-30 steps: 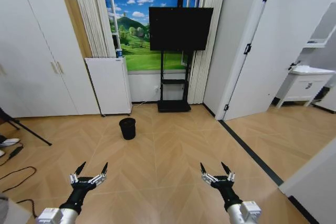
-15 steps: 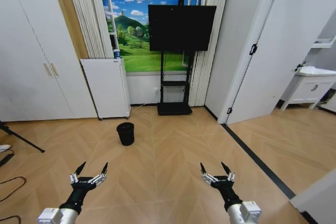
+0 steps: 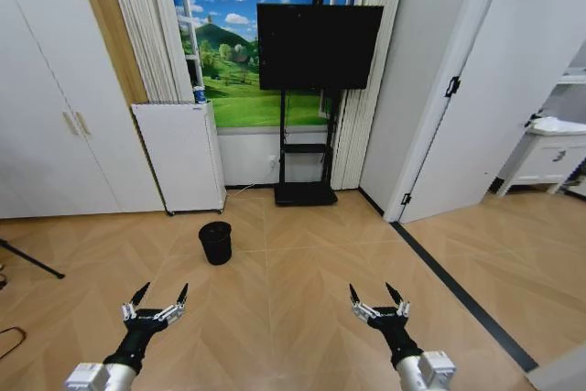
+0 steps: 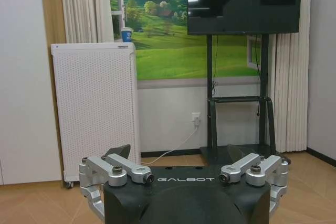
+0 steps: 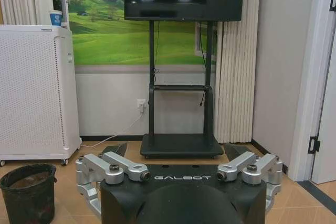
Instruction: Pick up the trash bin and place the garbage on the floor into it.
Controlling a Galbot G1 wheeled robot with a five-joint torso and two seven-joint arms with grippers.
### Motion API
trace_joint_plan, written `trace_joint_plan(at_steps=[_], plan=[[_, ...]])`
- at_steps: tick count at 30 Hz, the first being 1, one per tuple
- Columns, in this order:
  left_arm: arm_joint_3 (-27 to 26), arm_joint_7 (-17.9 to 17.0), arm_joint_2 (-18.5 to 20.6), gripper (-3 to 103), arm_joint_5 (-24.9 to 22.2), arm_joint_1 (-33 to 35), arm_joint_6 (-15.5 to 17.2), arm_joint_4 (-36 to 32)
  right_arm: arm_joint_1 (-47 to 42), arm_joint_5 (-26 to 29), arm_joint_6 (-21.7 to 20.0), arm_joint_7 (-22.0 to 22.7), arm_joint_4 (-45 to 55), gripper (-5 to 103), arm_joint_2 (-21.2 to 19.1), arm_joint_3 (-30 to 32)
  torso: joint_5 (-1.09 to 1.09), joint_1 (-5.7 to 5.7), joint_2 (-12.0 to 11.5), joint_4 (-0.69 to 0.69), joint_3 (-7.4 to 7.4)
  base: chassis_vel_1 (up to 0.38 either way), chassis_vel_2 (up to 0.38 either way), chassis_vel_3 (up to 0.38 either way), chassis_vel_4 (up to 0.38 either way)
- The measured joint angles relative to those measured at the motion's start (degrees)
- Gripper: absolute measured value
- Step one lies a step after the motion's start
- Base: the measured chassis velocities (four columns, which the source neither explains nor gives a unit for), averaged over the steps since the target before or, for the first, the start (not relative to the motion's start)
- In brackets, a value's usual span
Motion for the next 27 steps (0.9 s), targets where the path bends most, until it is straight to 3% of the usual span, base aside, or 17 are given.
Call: trace_joint_plan(at_steps=[27], plan=[[0.0, 0.0, 0.0, 100, 0.0, 0.0, 0.0, 0.0, -0.01, 0.0, 0.0, 0.0, 0.0, 100, 0.0, 0.0, 0.0, -0.03, 0.01, -0.01, -0.01, -0.012, 0.012, 0.011, -0.012]])
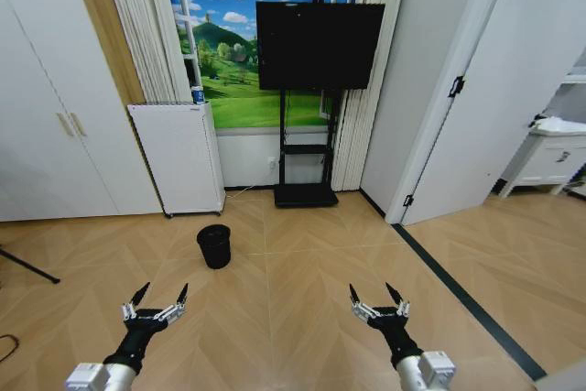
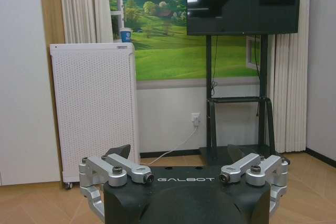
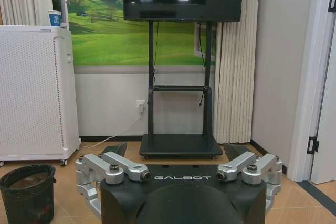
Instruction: Pick up the trash bin and place the garbage on the floor into it.
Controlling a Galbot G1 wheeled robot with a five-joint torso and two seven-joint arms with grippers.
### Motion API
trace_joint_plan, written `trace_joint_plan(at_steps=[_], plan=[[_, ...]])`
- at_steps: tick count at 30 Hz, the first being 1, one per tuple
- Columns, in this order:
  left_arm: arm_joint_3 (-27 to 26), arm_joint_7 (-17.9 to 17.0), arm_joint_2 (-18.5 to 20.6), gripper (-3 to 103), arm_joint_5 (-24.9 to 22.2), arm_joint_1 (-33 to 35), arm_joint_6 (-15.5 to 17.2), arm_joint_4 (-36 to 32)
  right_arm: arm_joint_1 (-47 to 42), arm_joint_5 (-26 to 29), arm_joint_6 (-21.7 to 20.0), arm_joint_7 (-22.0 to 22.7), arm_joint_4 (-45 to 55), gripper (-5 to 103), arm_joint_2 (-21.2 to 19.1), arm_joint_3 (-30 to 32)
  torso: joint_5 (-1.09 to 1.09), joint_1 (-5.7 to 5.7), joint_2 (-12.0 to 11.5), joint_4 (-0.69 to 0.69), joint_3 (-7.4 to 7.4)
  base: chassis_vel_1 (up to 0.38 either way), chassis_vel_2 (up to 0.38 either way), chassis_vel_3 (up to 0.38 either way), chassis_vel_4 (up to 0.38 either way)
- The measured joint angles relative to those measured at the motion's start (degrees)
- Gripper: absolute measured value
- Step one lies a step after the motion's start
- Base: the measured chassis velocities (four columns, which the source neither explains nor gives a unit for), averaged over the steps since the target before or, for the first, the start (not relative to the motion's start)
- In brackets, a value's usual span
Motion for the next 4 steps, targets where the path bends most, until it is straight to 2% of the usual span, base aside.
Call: trace_joint_plan(at_steps=[4], plan=[[0.0, 0.0, 0.0, 100, 0.0, 0.0, 0.0, 0.0, 0.0, 0.0, 0.0, 0.0, 0.0, 100, 0.0, 0.0, 0.0, 0.0, 0.0, 0.0, 0.0, 0.0, 0.0, 0.0, 0.0]])
